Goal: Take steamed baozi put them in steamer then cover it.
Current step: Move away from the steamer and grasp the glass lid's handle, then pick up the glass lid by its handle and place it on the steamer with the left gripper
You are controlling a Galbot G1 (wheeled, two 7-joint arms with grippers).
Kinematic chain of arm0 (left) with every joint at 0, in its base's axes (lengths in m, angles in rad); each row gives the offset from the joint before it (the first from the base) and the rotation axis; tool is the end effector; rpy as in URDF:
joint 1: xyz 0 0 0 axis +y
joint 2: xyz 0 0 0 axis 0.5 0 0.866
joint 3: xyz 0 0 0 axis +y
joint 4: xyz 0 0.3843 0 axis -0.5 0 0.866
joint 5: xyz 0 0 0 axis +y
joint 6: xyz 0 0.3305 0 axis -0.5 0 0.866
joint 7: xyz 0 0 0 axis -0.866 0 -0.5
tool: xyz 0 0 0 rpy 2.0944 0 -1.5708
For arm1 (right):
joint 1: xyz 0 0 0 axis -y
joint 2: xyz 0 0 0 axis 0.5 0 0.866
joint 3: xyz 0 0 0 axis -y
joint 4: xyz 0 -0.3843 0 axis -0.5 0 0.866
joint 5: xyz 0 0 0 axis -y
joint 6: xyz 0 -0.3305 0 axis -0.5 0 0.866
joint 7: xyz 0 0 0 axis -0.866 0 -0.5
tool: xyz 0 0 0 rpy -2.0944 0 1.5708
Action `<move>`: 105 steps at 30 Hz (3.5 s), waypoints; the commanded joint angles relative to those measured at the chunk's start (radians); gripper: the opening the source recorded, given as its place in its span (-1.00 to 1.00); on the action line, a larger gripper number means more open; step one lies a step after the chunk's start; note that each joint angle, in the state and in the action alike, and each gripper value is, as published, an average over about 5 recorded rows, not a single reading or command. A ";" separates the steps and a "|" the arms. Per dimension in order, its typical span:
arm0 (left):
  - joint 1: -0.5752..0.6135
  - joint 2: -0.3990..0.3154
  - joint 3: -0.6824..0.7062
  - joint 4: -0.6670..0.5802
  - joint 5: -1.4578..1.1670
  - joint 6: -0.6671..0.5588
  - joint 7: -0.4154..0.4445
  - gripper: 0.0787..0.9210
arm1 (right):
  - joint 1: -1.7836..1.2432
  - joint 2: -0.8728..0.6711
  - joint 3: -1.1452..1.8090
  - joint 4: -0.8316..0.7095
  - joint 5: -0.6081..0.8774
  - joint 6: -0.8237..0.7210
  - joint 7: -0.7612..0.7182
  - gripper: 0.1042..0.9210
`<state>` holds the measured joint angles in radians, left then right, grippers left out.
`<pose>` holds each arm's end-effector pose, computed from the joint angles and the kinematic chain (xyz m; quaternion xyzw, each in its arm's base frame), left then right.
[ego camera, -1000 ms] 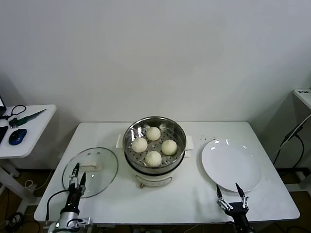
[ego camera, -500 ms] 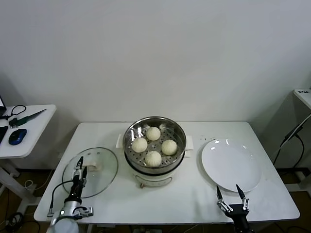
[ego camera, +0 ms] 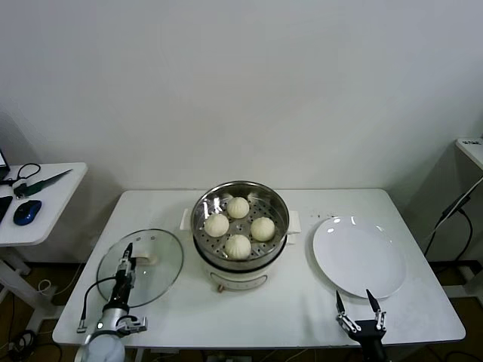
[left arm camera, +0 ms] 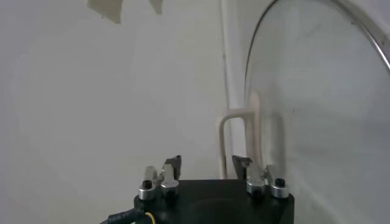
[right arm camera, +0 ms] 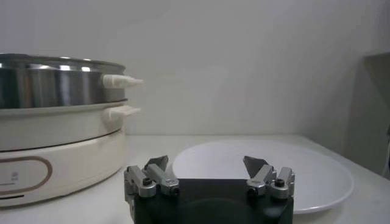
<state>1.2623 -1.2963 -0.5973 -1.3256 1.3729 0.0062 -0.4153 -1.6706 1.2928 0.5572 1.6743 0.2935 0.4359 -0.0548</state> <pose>0.2183 0.1486 -0.4988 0.0303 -0.6676 -0.7425 0.0453 0.0719 -0.1067 -0.4627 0.0226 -0.9990 -0.0062 0.0392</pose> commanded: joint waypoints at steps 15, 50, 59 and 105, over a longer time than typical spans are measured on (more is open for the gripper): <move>-0.020 0.002 -0.001 0.019 -0.031 -0.014 0.004 -0.82 | -0.002 -0.002 0.007 0.001 0.006 0.011 0.000 0.76; -0.093 0.232 0.287 -0.855 -0.276 0.555 0.651 -0.88 | 0.012 -0.019 0.011 0.052 -0.061 -0.037 0.043 0.76; -0.181 0.037 0.517 -0.829 -0.072 0.593 0.700 -0.88 | 0.046 -0.015 0.014 0.024 -0.062 -0.034 0.041 0.76; -0.198 -0.295 0.598 -0.435 0.284 0.534 0.606 -0.88 | 0.053 0.001 0.053 -0.010 -0.043 0.014 0.033 0.76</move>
<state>1.0682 -1.5883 -0.0032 -1.7739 1.6448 0.5401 0.1902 -1.6174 1.2921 0.6092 1.6642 0.2522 0.4460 -0.0234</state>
